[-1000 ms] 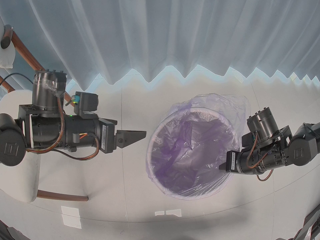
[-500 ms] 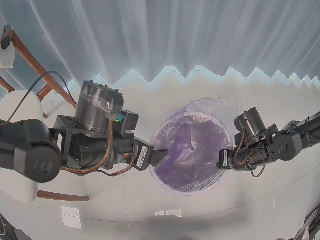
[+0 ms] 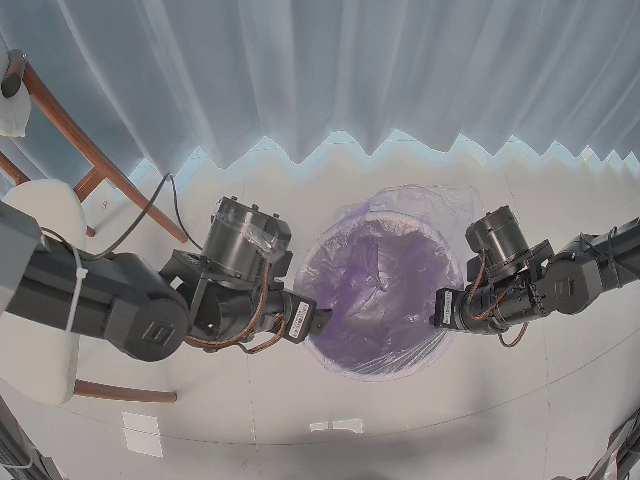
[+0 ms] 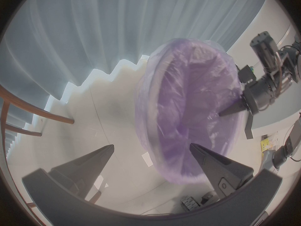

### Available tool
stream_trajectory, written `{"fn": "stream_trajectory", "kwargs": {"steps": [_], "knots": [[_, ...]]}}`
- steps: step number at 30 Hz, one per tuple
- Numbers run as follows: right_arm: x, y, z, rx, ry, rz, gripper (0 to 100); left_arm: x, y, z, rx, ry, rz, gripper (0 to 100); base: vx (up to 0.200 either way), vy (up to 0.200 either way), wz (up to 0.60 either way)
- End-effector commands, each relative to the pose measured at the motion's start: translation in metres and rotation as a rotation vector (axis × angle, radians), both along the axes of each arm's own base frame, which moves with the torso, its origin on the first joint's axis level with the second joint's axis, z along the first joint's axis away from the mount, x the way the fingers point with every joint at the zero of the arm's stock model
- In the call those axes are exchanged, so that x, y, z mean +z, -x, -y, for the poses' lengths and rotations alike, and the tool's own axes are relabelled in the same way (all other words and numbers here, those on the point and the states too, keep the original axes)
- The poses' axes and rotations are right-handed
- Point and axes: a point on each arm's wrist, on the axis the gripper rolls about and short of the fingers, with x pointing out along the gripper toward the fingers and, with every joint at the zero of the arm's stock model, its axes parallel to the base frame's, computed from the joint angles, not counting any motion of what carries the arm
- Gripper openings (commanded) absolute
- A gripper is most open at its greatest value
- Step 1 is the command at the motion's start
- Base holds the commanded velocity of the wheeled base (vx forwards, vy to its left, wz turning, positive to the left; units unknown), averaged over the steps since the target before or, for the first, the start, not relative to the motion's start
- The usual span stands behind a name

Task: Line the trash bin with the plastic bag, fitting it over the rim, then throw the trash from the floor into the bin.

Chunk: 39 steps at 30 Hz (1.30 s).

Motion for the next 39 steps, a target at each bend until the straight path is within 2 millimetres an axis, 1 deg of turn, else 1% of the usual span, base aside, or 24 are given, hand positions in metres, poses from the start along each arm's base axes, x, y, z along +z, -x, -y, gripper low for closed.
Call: {"fn": "stream_trajectory", "kwargs": {"steps": [1, 2, 3, 8, 15, 16, 23, 26, 27, 31, 34, 36, 39], "knots": [[0.005, 0.004, 0.001, 0.003, -0.008, 0.010, 0, -0.015, -0.021, 0.008, 0.026, -0.011, -0.011, 100, 0.000, 0.000, 0.00], [0.005, 0.004, 0.001, 0.003, -0.008, 0.010, 0, -0.015, -0.021, 0.008, 0.026, -0.011, -0.011, 100, 0.000, 0.000, 0.00], [0.006, 0.005, 0.000, 0.005, -0.010, 0.013, 0, -0.014, -0.027, 0.011, 0.036, -0.009, 0.002, 100, 0.000, 0.000, 0.00], [0.009, 0.007, 0.001, 0.006, -0.014, 0.021, 0, -0.014, -0.037, 0.019, 0.039, 0.005, 0.017, 100, 0.000, 0.000, 0.00], [0.010, 0.007, 0.001, 0.007, -0.017, 0.023, 0, -0.013, -0.040, 0.021, 0.047, 0.022, 0.028, 100, 0.000, 0.000, 0.00], [0.009, 0.007, 0.001, 0.006, -0.017, 0.021, 0, -0.013, -0.040, 0.023, 0.046, 0.027, 0.032, 0, 0.000, 0.000, 0.00], [0.010, 0.011, -0.002, 0.010, -0.024, 0.017, 0, -0.013, -0.041, 0.023, 0.048, 0.034, 0.040, 0, 0.000, 0.000, 0.00], [0.007, 0.013, -0.001, 0.007, -0.023, 0.007, 0, -0.012, -0.040, 0.023, 0.045, 0.036, 0.041, 0, 0.000, 0.000, 0.00], [0.007, 0.013, -0.001, 0.006, -0.024, 0.008, 100, -0.011, -0.040, 0.023, 0.044, 0.037, 0.042, 0, 0.000, 0.000, 0.00], [0.009, 0.013, -0.002, -0.023, -0.053, 0.006, 100, -0.012, -0.040, 0.022, 0.048, 0.033, 0.039, 0, 0.000, 0.000, 0.00], [0.019, 0.021, -0.001, -0.034, -0.087, 0.017, 100, -0.013, -0.039, 0.019, 0.056, 0.031, 0.033, 0, 0.000, 0.000, 0.00], [0.021, 0.024, 0.002, -0.032, -0.091, 0.018, 100, -0.012, -0.040, 0.016, 0.061, 0.030, 0.034, 0, 0.000, 0.000, 0.00], [0.022, 0.042, 0.012, -0.016, -0.093, 0.010, 100, -0.013, -0.043, 0.008, 0.084, 0.028, 0.032, 0, 0.000, 0.000, 0.00]]}}
